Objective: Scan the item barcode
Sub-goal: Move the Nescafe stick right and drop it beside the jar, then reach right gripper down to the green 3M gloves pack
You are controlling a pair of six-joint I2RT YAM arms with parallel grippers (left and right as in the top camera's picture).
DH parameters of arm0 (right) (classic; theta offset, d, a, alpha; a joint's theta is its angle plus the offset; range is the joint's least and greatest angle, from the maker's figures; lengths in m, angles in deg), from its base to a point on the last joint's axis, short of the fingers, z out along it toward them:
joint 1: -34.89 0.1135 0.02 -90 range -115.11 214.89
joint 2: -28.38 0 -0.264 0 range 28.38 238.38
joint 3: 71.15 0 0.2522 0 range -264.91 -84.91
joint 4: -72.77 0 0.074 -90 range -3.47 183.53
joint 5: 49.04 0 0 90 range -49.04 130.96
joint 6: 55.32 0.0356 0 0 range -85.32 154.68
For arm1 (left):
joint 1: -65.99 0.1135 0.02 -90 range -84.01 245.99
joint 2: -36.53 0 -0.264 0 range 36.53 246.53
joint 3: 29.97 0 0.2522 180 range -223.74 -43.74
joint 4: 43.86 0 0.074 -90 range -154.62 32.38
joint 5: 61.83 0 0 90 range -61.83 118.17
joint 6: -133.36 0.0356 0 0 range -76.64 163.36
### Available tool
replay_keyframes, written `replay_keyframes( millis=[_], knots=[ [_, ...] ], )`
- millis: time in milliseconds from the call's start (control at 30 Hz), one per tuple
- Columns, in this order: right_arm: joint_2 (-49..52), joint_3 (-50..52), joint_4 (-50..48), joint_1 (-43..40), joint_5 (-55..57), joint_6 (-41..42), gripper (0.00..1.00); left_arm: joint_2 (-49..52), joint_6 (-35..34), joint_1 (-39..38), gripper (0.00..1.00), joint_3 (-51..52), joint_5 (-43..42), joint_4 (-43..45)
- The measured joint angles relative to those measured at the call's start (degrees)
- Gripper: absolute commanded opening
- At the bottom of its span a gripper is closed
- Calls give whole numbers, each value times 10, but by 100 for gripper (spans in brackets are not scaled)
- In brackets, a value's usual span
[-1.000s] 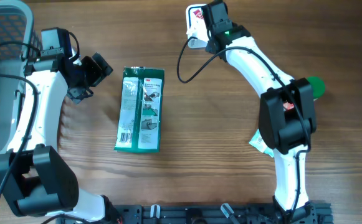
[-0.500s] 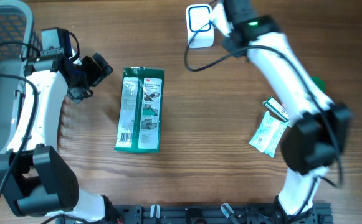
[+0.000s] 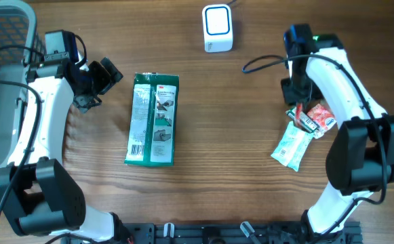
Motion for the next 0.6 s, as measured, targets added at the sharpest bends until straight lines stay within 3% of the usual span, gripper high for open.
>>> replay_keyframes(
  millis=[200, 400, 467, 600],
  knots=[
    [1, 21, -104, 0, -60, 10, 71, 0, 0, 0, 100, 0, 0, 0],
    [1, 21, -198, 16, -311, 26, 79, 0, 0, 0, 100, 0, 0, 0],
    [1, 21, -212, 37, -359, 42, 100, 0, 0, 0, 100, 0, 0, 0],
    [1, 21, -241, 92, -407, 97, 100, 0, 0, 0, 100, 0, 0, 0]
  ],
)
